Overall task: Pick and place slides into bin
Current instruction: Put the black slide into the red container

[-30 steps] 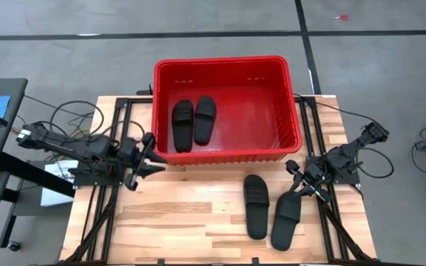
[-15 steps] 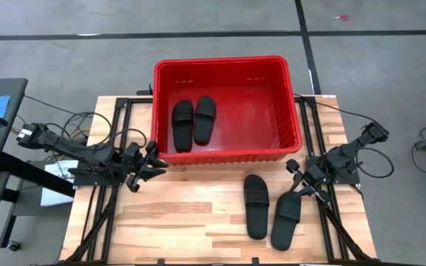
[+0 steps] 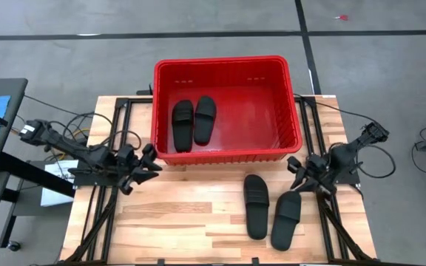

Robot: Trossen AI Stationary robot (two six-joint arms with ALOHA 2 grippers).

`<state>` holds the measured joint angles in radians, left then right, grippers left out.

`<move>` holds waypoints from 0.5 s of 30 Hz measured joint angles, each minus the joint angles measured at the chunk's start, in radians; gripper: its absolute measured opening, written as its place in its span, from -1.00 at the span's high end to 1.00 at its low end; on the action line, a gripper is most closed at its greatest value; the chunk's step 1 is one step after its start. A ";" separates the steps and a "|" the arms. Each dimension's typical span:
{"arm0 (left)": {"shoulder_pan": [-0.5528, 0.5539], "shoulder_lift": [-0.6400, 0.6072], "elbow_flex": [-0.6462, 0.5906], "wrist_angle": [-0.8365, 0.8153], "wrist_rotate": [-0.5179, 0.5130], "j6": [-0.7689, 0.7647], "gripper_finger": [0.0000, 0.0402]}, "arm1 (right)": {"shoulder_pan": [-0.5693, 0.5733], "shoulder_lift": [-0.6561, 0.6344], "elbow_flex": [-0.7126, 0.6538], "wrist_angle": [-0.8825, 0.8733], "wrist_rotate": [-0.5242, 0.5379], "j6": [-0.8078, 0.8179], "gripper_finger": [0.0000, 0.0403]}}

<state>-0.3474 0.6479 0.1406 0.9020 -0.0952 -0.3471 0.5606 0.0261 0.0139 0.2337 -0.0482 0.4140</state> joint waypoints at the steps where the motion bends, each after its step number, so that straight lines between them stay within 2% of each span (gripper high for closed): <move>1: -0.009 0.000 0.000 0.009 0.000 -0.002 0.53 | 0.000 0.000 0.000 0.047 0.001 0.016 0.69; 7: -0.057 0.000 0.000 0.071 0.000 0.006 0.53 | 0.000 0.000 0.000 0.274 0.080 0.028 0.69; 11: -0.090 0.000 0.000 0.088 0.000 -0.002 0.53 | 0.000 0.000 0.000 0.310 0.210 0.047 0.69; 15: -0.123 0.000 0.000 0.095 0.000 -0.008 0.53 | 0.000 0.014 0.000 0.321 0.283 0.131 0.69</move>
<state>-0.4705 0.6479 0.1409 0.9966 -0.0948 -0.3546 0.5606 0.0402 0.0139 0.5547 0.2351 0.5449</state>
